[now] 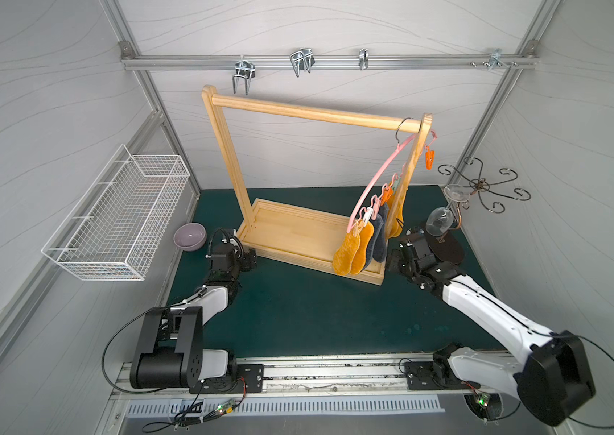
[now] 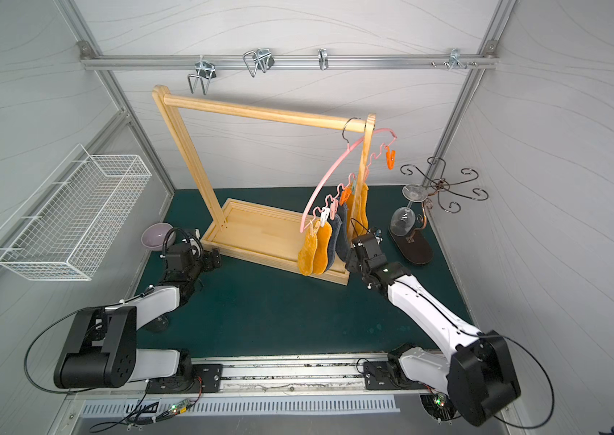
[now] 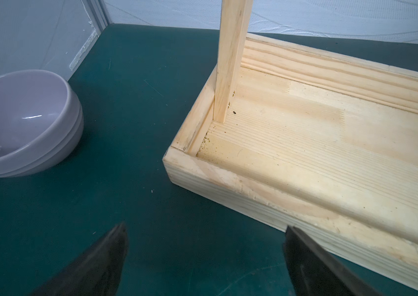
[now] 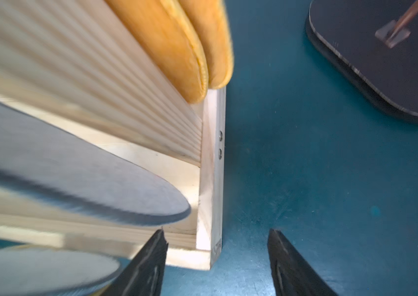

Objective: Take the shoe insoles off the hanger
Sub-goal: Move the clothesline to the center of the board.

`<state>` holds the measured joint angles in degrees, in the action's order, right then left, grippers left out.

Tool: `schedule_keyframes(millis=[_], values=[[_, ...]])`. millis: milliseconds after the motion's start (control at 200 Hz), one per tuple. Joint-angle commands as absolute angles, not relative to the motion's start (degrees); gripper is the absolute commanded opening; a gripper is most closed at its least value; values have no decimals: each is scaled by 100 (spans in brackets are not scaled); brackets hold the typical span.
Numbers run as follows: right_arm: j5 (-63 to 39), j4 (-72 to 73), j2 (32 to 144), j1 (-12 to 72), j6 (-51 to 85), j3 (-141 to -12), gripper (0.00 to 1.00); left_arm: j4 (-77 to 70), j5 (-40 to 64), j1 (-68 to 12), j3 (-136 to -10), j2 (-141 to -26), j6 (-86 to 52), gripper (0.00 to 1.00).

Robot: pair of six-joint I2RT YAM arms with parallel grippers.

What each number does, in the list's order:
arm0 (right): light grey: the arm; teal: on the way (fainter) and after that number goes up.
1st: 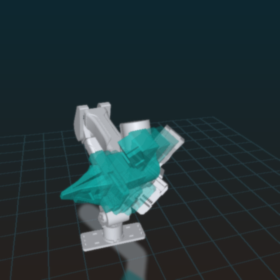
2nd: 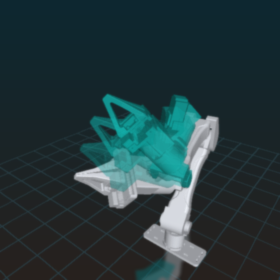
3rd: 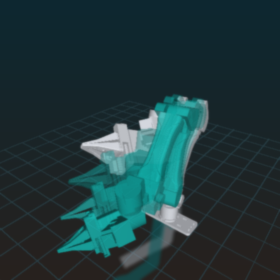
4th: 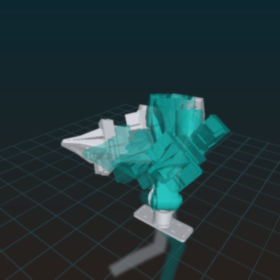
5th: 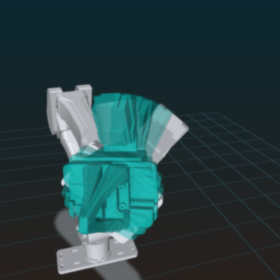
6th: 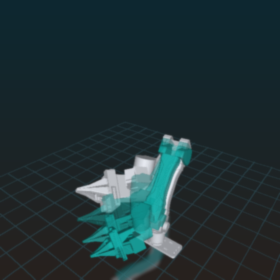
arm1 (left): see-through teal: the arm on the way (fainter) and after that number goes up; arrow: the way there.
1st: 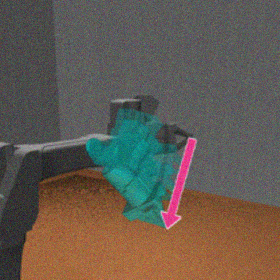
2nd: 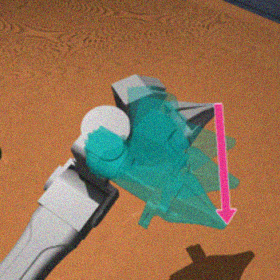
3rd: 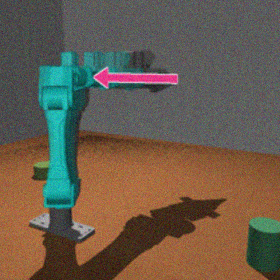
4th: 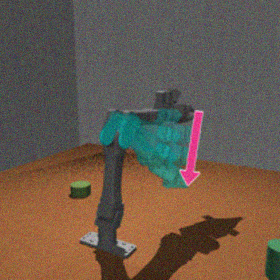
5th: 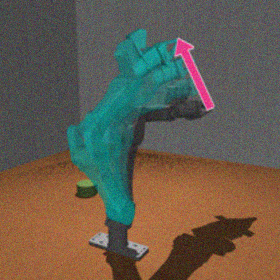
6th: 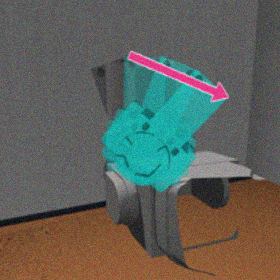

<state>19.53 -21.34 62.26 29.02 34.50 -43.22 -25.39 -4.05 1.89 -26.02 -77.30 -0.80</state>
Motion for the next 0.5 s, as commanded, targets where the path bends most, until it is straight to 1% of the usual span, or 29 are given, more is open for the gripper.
schedule_keyframes(millis=[0,55,110,185,270,320,410,495], values=[[2097,-2343,5649,2998,3002,-4263,66,-2563,-318,228,-2877,-7734,-9,100],[2054,-2265,5317,3077,2752,-4241,67,-2485,-308,232,-2915,-7750,2,100],[1801,-1996,4992,3203,2342,-4180,69,-2476,-312,229,-2926,-7752,9,100],[1110,-1377,4581,3515,1284,-4029,70,-2479,-277,229,-2927,-7765,1,100],[972,-894,4175,4002,356,-3814,71,-2479,-274,229,-2936,-7757,0,100],[665,-579,3976,4160,-146,-3630,71,-2471,-290,229,-2935,-7744,7,100],[-116,-82,3808,4190,-570,-3308,71,-2478,-273,227,-2935,-7743,0,100],[-753,275,3925,4198,-735,-3139,71,-2234,-281,229,-2974,-7734,9,100]])
